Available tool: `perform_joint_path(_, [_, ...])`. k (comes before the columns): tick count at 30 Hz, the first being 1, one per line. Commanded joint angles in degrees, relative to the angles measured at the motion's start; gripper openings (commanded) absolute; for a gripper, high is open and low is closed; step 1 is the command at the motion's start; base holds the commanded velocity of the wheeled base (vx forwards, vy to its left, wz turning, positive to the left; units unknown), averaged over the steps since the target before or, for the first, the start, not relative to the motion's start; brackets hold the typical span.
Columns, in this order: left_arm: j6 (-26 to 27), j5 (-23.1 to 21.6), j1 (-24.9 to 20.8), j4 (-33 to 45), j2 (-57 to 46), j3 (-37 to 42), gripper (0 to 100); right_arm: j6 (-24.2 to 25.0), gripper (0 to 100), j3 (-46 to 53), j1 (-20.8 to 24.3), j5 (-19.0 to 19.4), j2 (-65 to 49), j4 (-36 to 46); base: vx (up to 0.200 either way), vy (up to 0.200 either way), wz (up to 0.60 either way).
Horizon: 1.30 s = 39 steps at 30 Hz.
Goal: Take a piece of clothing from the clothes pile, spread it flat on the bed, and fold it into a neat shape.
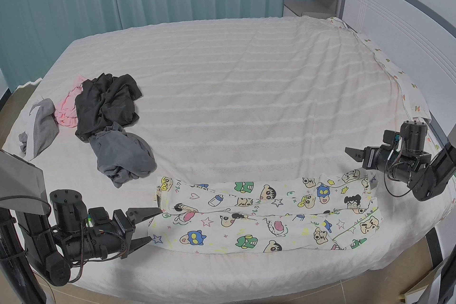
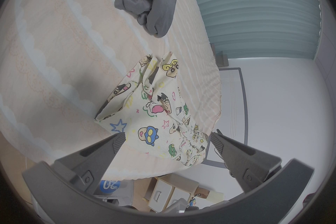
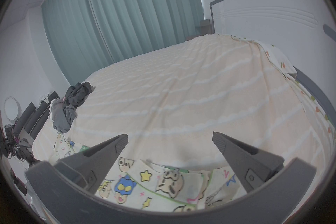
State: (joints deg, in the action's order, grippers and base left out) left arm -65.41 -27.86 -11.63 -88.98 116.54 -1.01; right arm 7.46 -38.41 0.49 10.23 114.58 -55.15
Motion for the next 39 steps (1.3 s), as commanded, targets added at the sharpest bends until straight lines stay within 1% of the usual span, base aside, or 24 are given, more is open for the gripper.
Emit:
perform_joint_path(1, [-0.1, 0.0, -0.1, -0.1, 0.0, 0.7, 100, 0.2, 100, -1.1, 2.7, -1.4, -5.6, 2.4, 0.0, 0.0, 0.0])
perform_joint_path(2, [-0.1, 0.0, -0.1, -0.1, -0.1, 0.7, 100, 0.4, 100, -1.1, 4.5, -1.5, -7.1, 5.1, 0.0, 0.0, 0.0])
perform_joint_path(6, [-0.2, 0.0, -0.1, -0.1, -0.2, 0.7, 100, 1.7, 100, -1.8, 8.6, -2.0, -8.0, 10.3, 0.0, 0.0, 0.0])
perform_joint_path(8, [-0.2, 0.1, -0.1, -0.1, -0.2, 0.7, 100, 2.3, 100, -3.8, 10.7, -4.1, -7.1, 13.3, 0.0, 0.0, 0.0])
perform_joint_path(9, [-0.2, 0.1, -0.1, -0.1, -0.2, 0.7, 100, 2.3, 100, -3.8, 10.7, -4.1, -7.1, 13.3, 0.0, 0.0, 0.0])
perform_joint_path(10, [-0.2, 0.0, -0.1, -0.1, -0.2, 0.7, 100, 3.7, 100, -6.1, 12.9, -6.7, -5.7, 16.5, 0.0, 0.0, 0.0])
perform_joint_path(12, [-0.2, 0.0, -0.2, -0.1, -0.2, 0.7, 100, 5.7, 100, -9.0, 15.2, -9.3, -3.9, 20.7, 0.0, 0.0, 0.0])
perform_joint_path(13, [-0.2, 0.0, -0.1, -0.1, -0.2, 0.7, 100, 5.8, 100, -9.2, 15.3, -9.4, -3.7, 21.0, 0.0, 0.0, 0.0])
perform_joint_path(14, [-0.1, 0.0, -0.1, -0.1, -0.1, 0.7, 100, 6.1, 100, -11.4, 16.3, -11.5, -2.1, 25.8, 0.0, 0.0, 0.0])
perform_joint_path(15, [-0.1, 0.0, -0.1, -0.1, 0.0, 0.7, 100, 6.3, 100, -12.6, 16.6, -12.4, -1.3, 28.2, 0.0, 0.0, 0.0])
perform_joint_path(18, [-0.1, 0.0, -0.1, -0.1, 0.1, 0.7, 100, 6.5, 100, -15.5, 17.3, -14.5, 1.1, 32.9, 0.0, 0.0, 0.0])
perform_joint_path(24, [0.0, -0.1, -0.1, -0.1, 0.1, 0.7, 100, 6.5, 100, -17.3, 17.4, -17.8, 5.5, 34.3, 0.0, 0.0, 0.0])
perform_joint_path(30, [0.1, -0.2, -0.1, -0.1, 0.2, 0.7, 100, 6.5, 100, -18.5, 18.3, -18.2, 7.7, 34.6, 0.0, 0.0, 0.0])
perform_joint_path(39, [0.1, -0.1, -0.2, -0.1, 0.2, 0.7, 100, 6.5, 100, -18.6, 18.4, -18.2, 9.0, 34.6, 0.0, 0.0, 0.0])
